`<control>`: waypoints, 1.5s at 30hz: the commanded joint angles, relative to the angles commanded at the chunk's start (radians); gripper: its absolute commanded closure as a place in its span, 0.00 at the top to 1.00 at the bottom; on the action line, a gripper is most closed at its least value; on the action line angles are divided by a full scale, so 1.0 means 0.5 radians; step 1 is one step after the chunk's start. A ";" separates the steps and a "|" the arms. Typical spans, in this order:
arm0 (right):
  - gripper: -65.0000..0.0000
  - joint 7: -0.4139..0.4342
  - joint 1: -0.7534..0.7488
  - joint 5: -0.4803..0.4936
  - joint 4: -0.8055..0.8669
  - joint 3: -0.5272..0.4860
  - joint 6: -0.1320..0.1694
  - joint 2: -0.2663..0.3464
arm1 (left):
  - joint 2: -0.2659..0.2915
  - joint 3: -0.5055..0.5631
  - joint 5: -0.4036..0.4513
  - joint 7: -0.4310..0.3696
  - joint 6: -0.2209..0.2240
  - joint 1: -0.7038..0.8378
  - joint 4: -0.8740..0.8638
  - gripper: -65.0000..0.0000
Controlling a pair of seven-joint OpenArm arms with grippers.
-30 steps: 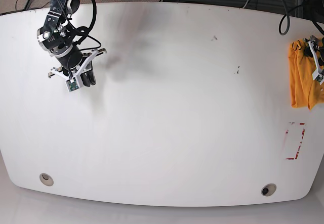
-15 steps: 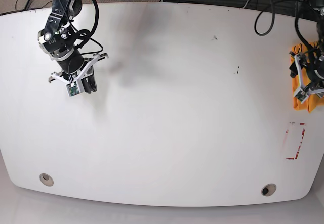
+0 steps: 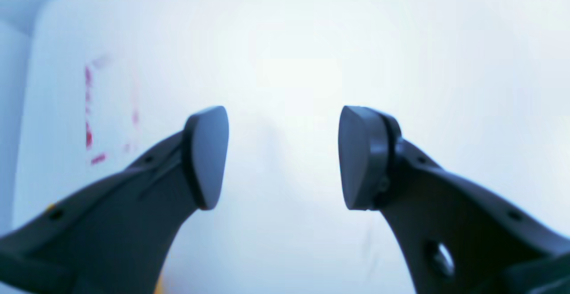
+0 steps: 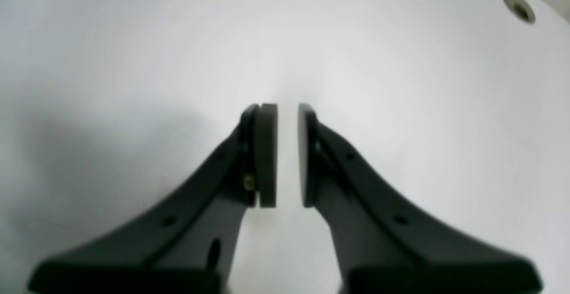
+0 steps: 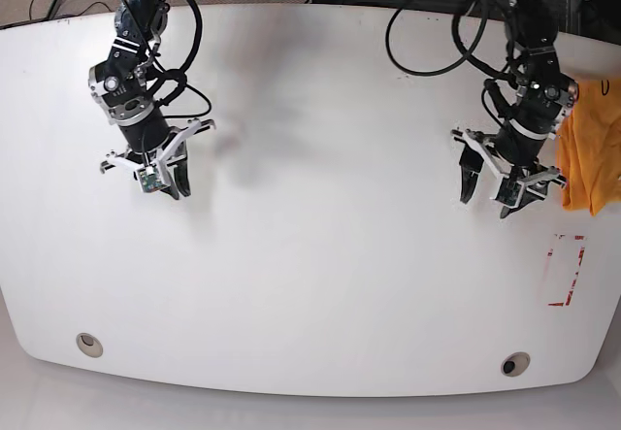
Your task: Layout the t-shirt on the table in an organized manner, then fold the t-shirt properly
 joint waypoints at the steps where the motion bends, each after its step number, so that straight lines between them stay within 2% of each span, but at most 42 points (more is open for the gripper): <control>1: 0.11 0.003 -0.031 0.009 -0.003 0.000 0.000 0.000 | 0.052 0.003 0.000 -0.086 0.040 0.052 0.003 0.56; 6: 0.11 0.006 -0.166 0.028 0.000 0.000 -0.035 0.000 | 0.196 0.003 0.000 -0.298 0.083 0.279 0.018 0.56; 14: 0.11 0.006 -0.522 0.132 0.095 0.000 -0.035 0.003 | 0.310 0.003 -0.009 -0.325 0.077 0.743 0.181 0.56; 21: 0.11 0.003 -0.924 0.261 0.288 -0.009 -0.035 0.000 | 0.310 0.006 -0.040 -0.325 0.071 1.163 0.258 0.56; 27: 0.11 0.003 -1.264 0.433 0.390 0.000 -0.026 0.006 | 0.288 0.006 -0.258 -0.325 0.071 1.504 0.264 0.56; 34: 0.11 0.006 -1.617 0.571 0.414 0.000 -0.026 0.006 | 0.150 0.006 -0.470 -0.325 0.071 1.844 0.245 0.56; 41: 0.11 0.006 -1.884 0.672 0.408 -0.015 -0.020 -0.021 | 0.107 0.006 -0.482 -0.319 0.071 2.025 0.150 0.45; 45: 0.11 0.006 -1.964 0.678 0.405 -0.015 -0.017 -0.074 | 0.058 0.055 -0.485 -0.319 0.068 2.084 0.043 0.45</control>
